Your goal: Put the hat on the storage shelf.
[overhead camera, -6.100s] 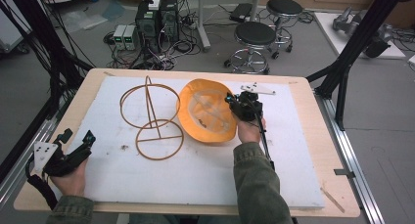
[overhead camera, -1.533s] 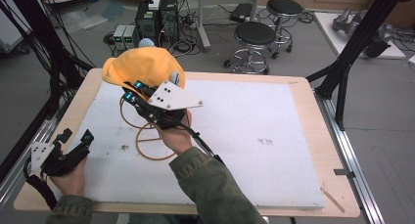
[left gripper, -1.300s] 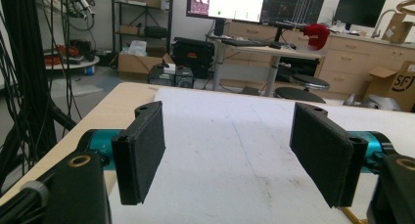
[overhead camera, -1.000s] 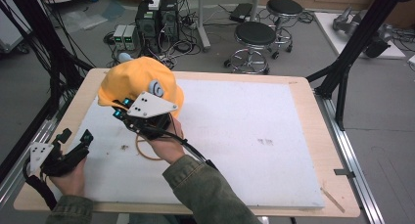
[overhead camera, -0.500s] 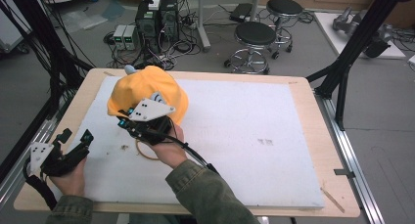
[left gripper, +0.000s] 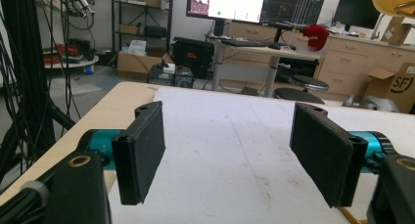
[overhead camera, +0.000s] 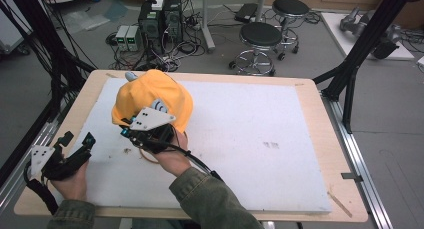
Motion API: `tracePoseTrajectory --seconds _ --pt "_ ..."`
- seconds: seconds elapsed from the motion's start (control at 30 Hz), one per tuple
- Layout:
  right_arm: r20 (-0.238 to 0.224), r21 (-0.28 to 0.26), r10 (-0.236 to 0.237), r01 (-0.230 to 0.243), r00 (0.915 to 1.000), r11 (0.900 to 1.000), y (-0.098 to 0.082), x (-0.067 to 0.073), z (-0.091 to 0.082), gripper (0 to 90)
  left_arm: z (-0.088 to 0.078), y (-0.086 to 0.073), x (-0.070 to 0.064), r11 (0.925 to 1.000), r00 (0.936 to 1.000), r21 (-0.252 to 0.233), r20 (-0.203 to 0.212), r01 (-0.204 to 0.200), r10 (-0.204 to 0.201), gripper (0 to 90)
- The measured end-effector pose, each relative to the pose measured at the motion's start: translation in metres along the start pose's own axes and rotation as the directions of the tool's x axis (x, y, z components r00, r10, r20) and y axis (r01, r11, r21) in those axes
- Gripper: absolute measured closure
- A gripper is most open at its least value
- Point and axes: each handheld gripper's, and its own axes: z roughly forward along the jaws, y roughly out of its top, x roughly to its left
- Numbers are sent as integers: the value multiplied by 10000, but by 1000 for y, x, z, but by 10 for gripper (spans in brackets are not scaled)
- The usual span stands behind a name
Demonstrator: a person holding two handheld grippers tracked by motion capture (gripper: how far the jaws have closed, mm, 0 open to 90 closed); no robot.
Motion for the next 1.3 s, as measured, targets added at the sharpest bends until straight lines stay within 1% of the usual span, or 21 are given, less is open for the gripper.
tracePoseTrajectory --seconds 0.23,0.33,0.4,0.43,0.47,0.5,0.53,0.63,0.73,0.77,0.9,1.03,1.07,1.17,1.23,1.27,1.3 --pt "-40 -14 14 -14 10000 10000 0 0 0 799 0 0 1 10000 10000 22 3 14 -14 291" --pt "-107 -24 -9 9 9999 10000 0 1 0 771 0 0 1 10000 10000 24 1 17 -17 291" --pt "-146 -45 8 -9 9999 10000 0 1 0 732 0 0 1 10000 10000 23 0 34 -34 291" --pt "-146 -45 8 -9 9999 10000 0 1 0 732 0 0 1 10000 10000 29 -3 40 -40 291" --pt "-298 -224 228 -235 9993 9995 1 3 0 620 0 0 1 10000 10000 29 -11 48 -48 292" --pt "-298 -224 228 -235 9993 9995 1 3 0 620 0 0 1 10000 10000 30 -8 54 -54 292" --pt "-352 -303 328 -339 9988 9990 2 5 1 592 0 0 1 10000 10000 36 -13 59 -59 292" --pt "-202 -264 236 -241 9995 9994 2 12 5 504 0 0 1 10000 10000 13 -26 84 -84 292" --pt "-195 -308 254 -260 9995 9992 2 13 6 475 0 0 2 9999 9999 6 -39 126 -126 292" --pt "-209 -418 201 -210 9996 9989 3 14 6 453 0 0 2 9999 9999 23 -26 152 -152 292" --pt "-170 -491 75 -83 9998 9988 5 15 5 440 0 0 2 9999 9999 15 -26 156 -156 292" --pt "-263 -680 13 -31 9997 9977 6 16 4 431 0 0 2 9999 9999 -6 -31 157 -157 292" --pt "-341 -768 -11 -15 9994 9970 6 17 3 429 0 0 2 9999 9999 -2 -29 157 -157 292" --pt "-183 -1153 -163 141 9997 9932 10 18 -1 412 0 0 2 9999 9999 1 -28 161 -161 292" --pt "-108 -1363 -160 144 9998 9906 12 18 -4 409 0 0 2 9999 9999 16 -26 162 -162 292" --pt "-108 -1363 -160 144 9998 9906 12 18 -4 409 0 0 2 9999 9999 6 -28 163 -163 292" --pt "-59 -1556 -157 146 9999 9877 13 18 -6 404 -1 0 1 9998 9998 1 -12 182 -182 292"
